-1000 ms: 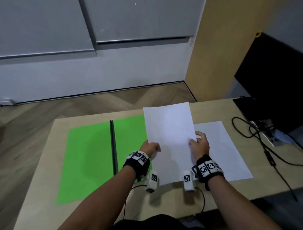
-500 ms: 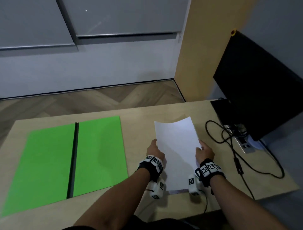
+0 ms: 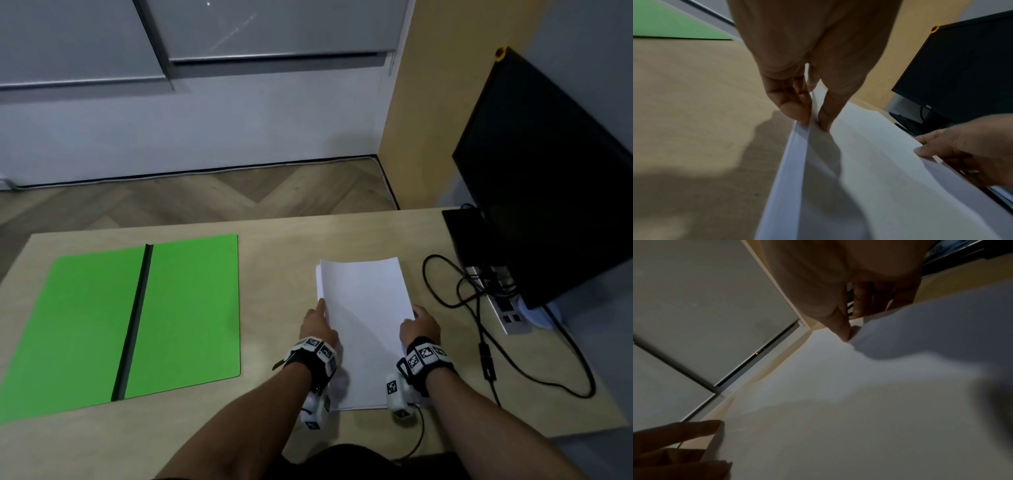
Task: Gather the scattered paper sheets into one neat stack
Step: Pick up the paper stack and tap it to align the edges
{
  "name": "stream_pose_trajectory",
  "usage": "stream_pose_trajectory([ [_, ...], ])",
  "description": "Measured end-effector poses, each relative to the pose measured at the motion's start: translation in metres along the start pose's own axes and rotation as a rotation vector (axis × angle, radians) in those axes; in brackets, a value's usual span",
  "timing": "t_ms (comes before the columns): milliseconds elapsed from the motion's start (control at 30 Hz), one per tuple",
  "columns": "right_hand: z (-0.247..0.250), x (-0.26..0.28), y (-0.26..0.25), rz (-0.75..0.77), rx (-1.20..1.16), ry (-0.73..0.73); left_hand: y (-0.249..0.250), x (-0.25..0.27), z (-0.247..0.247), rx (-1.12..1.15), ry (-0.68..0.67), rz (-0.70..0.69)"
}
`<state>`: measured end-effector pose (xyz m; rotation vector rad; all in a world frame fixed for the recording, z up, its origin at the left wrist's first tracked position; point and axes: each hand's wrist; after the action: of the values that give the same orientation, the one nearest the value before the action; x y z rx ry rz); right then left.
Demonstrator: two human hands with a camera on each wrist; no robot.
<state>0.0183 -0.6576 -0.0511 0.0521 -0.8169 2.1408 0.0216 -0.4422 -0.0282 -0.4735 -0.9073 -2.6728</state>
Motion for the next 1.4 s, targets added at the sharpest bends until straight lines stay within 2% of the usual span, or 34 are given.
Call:
stream_pose_trajectory([
  [133,-0.006,-0.011,0.01,0.04,0.06,-0.011,0.0,-0.004,-0.004,-0.069,-0.004,0.019],
  [300,-0.009,-0.017,0.015,-0.006,0.094,-0.046,0.003,0.0,-0.002,-0.188,0.025,0.112],
  [400,-0.017,-0.022,0.018,-0.02,0.078,-0.09,0.011,0.001,-0.001,-0.08,-0.011,0.188],
  [500,-0.037,-0.039,0.029,-0.027,0.104,-0.124,0.012,-0.003,0.003,0.145,-0.027,0.318],
  [567,-0.036,-0.038,0.027,-0.014,0.138,-0.152,0.007,-0.008,0.008,0.283,-0.044,0.375],
  [667,-0.03,-0.032,0.022,0.023,0.173,-0.148,0.002,-0.012,0.01,0.358,-0.105,0.43],
  [833,-0.034,-0.032,0.023,0.062,0.217,-0.141,0.017,0.0,0.007,0.288,0.001,0.522],
  [1000,-0.044,-0.047,0.036,0.065,0.231,-0.163,0.026,-0.008,0.001,0.47,0.092,0.636],
  [1100,-0.044,-0.049,0.037,0.084,0.229,-0.16,0.023,-0.009,-0.001,0.455,0.012,0.598],
  [1167,-0.04,-0.045,0.033,0.096,0.23,-0.16,0.021,-0.007,-0.002,0.307,-0.058,0.493],
  [1233,-0.036,-0.042,0.028,0.102,0.227,-0.158,0.021,-0.007,-0.004,0.138,-0.063,0.428],
  [1300,-0.033,-0.038,0.025,0.107,0.224,-0.155,0.025,-0.004,-0.001,0.159,-0.034,0.497],
  [1400,-0.032,-0.037,0.025,0.118,0.214,-0.148,0.029,-0.006,-0.001,0.32,0.048,0.566],
])
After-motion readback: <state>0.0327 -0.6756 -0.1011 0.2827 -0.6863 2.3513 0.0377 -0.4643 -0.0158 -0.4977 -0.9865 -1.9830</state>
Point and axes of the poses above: each hand's wrist, its own x-axis away from the middle knuckle, its own z-axis out of the back of the hand, y = z × x, and after that the axes turned 9 degrees about y, right-handed
